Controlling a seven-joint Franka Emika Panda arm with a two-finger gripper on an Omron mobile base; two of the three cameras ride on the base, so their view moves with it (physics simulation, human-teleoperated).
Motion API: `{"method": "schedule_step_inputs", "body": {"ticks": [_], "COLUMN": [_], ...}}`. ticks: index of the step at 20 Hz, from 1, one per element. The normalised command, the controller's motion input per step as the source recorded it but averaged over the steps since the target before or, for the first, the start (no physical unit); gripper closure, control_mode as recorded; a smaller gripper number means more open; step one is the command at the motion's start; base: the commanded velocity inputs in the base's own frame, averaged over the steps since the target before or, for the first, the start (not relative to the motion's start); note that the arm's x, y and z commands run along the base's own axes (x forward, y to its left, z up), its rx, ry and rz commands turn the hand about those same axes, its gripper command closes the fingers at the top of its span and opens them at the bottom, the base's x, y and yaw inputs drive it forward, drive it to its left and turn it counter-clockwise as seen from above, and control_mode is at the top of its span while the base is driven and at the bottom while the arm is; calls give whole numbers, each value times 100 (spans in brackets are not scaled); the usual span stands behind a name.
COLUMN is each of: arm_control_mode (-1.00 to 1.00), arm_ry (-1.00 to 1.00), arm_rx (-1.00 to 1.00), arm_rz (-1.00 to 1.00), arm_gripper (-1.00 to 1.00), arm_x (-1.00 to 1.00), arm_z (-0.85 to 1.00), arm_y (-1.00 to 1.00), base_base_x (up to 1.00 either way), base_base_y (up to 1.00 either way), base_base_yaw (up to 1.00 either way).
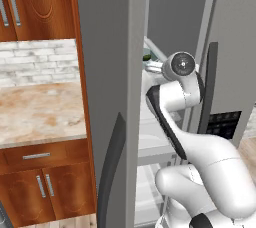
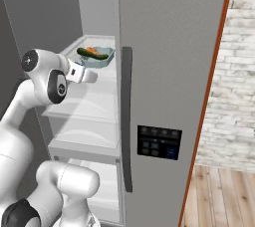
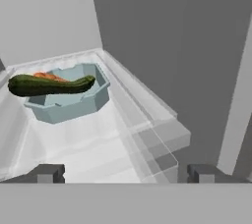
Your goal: Place the tupperware containing the shrimp and squash meal in the microwave. Close the microwave door and press the start button to reheat the meal.
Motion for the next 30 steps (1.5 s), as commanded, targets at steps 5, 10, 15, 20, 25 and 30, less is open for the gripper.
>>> {"method": "schedule_step_inputs", "body": {"ticks": [5,10,15,20,25,30], "arm_control_mode": [-100,-100,-100,-100,-100,-100], "arm_ry": [-1,3,4,6,4,5], "arm_rx": [19,16,16,16,12,4], "arm_rz": [-6,0,0,0,0,0], "arm_gripper": [-100,-100,-100,-100,-100,-100], "arm_x": [2,0,0,0,4,31], "arm_z": [3,18,31,15,1,-15], "arm_y": [14,14,9,16,10,0], "base_base_x": [0,0,0,0,0,0], "base_base_y": [0,0,0,0,0,0], "base_base_yaw": [0,0,0,0,0,0]}}
